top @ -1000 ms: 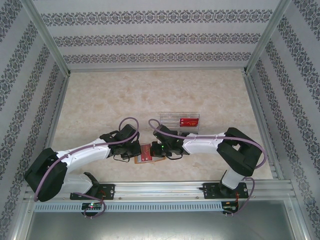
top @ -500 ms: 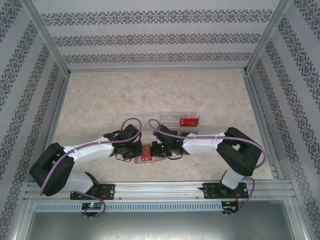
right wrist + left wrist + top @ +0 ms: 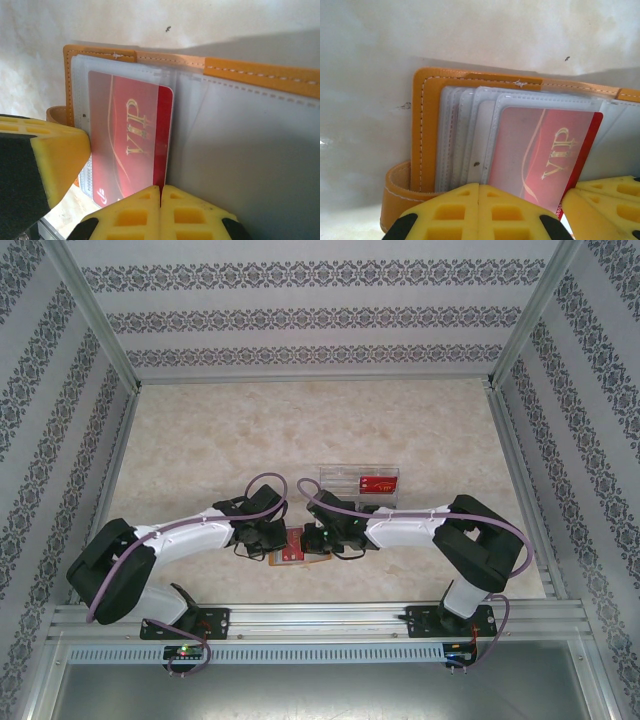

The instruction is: Take the credit cards out of the card holder

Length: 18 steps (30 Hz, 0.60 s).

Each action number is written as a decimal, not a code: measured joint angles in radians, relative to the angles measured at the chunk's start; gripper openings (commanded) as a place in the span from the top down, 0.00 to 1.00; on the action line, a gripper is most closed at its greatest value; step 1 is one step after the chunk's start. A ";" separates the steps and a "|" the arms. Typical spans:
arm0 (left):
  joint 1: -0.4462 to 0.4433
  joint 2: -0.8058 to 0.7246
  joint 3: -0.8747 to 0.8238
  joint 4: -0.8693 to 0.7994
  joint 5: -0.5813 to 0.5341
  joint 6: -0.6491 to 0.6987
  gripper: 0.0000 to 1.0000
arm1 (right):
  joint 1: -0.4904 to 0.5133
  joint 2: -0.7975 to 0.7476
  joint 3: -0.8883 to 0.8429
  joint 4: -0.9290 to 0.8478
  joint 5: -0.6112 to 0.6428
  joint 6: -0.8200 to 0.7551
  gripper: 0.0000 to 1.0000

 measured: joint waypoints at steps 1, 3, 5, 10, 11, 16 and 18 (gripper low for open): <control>0.000 0.000 0.001 -0.001 0.000 0.000 1.00 | -0.002 0.000 -0.003 0.004 0.000 0.000 1.00; 0.000 0.002 0.003 -0.004 0.000 -0.001 1.00 | -0.005 0.000 -0.010 0.011 -0.001 0.000 1.00; 0.000 0.005 0.006 -0.006 0.000 -0.001 1.00 | -0.006 -0.002 -0.014 0.014 -0.001 0.001 1.00; 0.000 0.006 0.007 -0.008 0.000 -0.001 1.00 | -0.006 -0.006 -0.017 0.016 0.000 0.003 1.00; 0.000 0.006 0.007 -0.008 0.000 -0.001 1.00 | -0.008 -0.008 -0.018 0.016 0.000 0.003 1.00; 0.000 0.006 0.008 -0.008 0.000 -0.001 1.00 | -0.019 -0.027 -0.031 0.010 0.000 0.002 1.00; 0.000 0.006 0.008 -0.008 0.000 -0.001 1.00 | -0.019 -0.027 -0.031 0.010 -0.001 0.002 1.00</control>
